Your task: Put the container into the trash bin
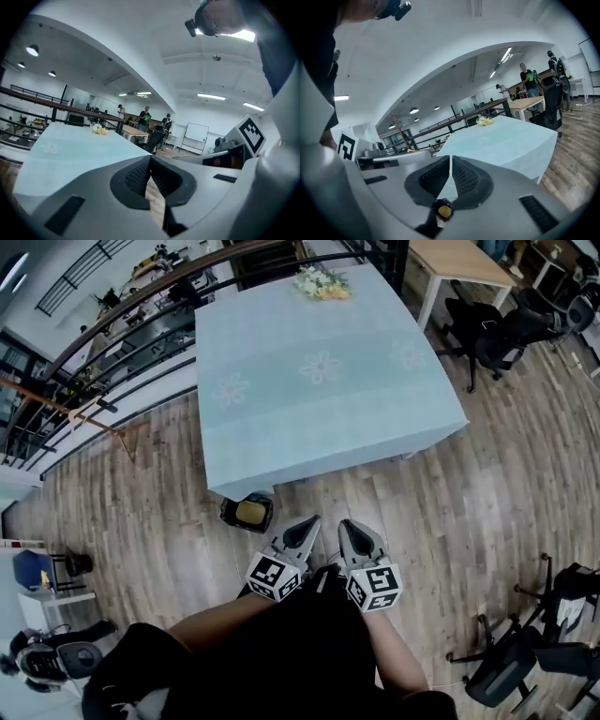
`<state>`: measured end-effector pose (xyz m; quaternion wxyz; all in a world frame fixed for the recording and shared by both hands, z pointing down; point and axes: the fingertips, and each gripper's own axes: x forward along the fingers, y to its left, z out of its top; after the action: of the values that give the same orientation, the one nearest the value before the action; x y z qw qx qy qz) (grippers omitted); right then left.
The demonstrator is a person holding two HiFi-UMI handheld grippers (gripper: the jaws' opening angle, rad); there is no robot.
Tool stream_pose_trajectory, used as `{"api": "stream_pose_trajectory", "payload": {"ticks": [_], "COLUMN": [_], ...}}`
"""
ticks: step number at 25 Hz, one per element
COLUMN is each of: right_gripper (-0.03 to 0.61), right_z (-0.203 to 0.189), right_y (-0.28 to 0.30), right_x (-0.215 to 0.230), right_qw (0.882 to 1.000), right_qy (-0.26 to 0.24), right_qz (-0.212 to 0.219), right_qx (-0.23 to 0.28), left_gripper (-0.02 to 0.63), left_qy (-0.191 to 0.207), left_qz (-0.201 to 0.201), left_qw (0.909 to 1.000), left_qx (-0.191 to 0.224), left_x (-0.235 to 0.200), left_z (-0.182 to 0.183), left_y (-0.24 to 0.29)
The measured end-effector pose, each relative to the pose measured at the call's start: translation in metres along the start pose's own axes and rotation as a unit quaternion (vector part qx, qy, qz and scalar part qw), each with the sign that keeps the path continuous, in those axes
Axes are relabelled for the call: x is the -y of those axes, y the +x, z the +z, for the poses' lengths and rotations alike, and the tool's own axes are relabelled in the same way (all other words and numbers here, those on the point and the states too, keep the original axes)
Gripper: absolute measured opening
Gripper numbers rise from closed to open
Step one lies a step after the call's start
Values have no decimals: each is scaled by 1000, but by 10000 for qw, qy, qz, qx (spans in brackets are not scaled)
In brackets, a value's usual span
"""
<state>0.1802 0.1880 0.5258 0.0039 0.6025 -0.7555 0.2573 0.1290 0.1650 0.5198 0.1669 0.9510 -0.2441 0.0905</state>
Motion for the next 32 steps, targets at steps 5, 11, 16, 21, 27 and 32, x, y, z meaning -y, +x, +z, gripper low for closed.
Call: {"api": "stream_pose_trajectory", "payload": {"ticks": [5,11,16,21,27,32], "right_gripper": [43,43,43,43,40,35], "right_z": [19,44,74,121,160,168], "right_y": [-9,1,38,89,143,169], "right_x": [36,67,91,114,131,152], "right_qw": [9994,9984,9975,9949,9914,9913], "right_qy": [-28,-77,-299,-684,-1051,-1032], "right_qz": [-282,-515,-618,-713,-733,-794], "right_qx": [183,215,156,200,249,178], "left_gripper": [14,14,14,14,14,14], "left_qy": [194,-116,-168,-177,-189,-99], "left_qz": [38,101,208,283,322,429], "left_qw": [9996,9996,9991,9973,9952,9956], "left_qx": [210,256,318,650,907,833], "left_x": [14,14,-10,-45,-92,-119], "left_z": [21,33,47,84,127,144], "left_y": [39,79,117,156,197,227]}}
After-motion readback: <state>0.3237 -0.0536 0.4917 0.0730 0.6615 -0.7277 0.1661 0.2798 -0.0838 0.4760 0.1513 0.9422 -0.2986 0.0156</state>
